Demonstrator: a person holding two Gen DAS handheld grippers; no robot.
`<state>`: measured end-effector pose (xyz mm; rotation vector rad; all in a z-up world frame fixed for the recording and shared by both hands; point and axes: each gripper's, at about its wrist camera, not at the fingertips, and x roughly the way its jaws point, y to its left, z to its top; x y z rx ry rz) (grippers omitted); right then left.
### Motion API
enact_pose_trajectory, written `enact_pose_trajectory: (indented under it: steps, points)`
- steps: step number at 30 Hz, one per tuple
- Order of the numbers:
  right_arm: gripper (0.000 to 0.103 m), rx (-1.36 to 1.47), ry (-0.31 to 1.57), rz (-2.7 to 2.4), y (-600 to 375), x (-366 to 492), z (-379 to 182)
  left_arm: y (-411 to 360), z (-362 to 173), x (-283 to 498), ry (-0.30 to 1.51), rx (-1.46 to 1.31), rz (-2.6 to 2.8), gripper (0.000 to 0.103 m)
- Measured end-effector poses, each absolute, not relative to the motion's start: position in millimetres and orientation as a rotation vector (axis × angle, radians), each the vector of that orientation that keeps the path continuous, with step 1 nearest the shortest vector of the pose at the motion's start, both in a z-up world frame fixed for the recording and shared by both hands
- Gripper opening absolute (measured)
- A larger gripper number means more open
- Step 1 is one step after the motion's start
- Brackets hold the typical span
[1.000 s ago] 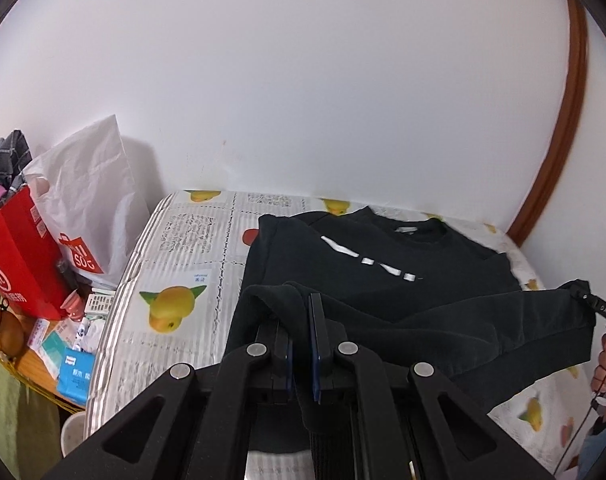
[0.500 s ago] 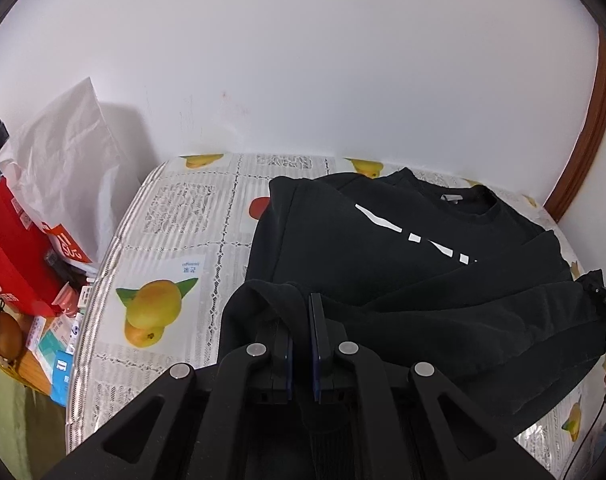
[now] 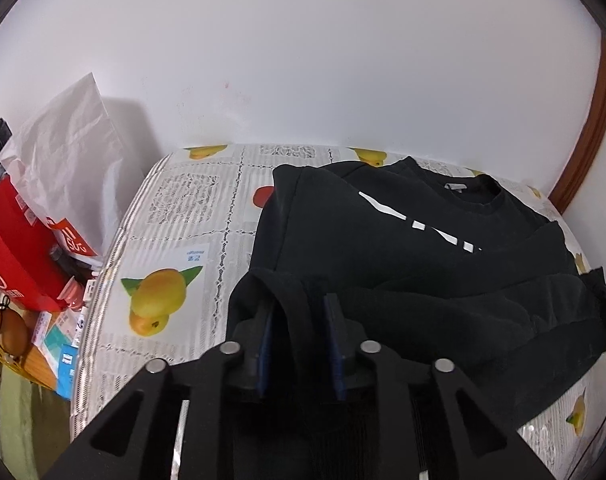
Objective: Fold small clothes
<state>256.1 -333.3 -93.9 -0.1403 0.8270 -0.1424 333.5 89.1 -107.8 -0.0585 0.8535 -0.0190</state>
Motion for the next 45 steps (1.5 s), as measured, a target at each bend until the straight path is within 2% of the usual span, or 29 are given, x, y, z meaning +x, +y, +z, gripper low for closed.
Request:
enact_pose_trajectory:
  steps: [6,9,18,29,31,32,33,34,35,38,45]
  points:
    - [0.030,-0.123,0.811,-0.148,-344,219,-80,100,-96,303,0.844,-0.080,-0.035,0.040]
    - [0.030,-0.135,0.801,-0.175,-352,199,-80,110,-93,283,0.827,-0.074,-0.013,0.048]
    - [0.030,-0.016,0.872,-0.184,-388,173,-104,149,-128,247,0.907,-0.191,-0.034,0.048]
    - [0.033,0.000,0.879,-0.188,-386,200,-124,144,-153,269,0.944,-0.230,-0.082,0.049]
    - [0.032,0.005,0.885,-0.177,-389,204,-127,142,-159,274,0.953,-0.252,-0.088,0.049]
    - [0.029,0.007,0.884,-0.169,-390,206,-128,141,-160,275,0.954,-0.258,-0.089,0.049]
    - [0.018,0.008,0.881,-0.157,-391,206,-128,140,-161,276,0.951,-0.264,-0.091,0.044]
    - [0.013,0.005,0.881,-0.140,-389,207,-129,139,-162,275,0.947,-0.267,-0.096,0.039]
    - [0.009,-0.014,0.874,-0.149,-387,207,-128,139,-163,274,0.945,-0.269,-0.099,0.029]
    - [0.007,-0.052,0.870,-0.152,-382,202,-127,139,-160,267,0.930,-0.279,-0.111,0.018]
    - [0.006,-0.042,0.873,-0.149,-389,175,-119,139,-156,231,0.945,-0.308,-0.151,0.016]
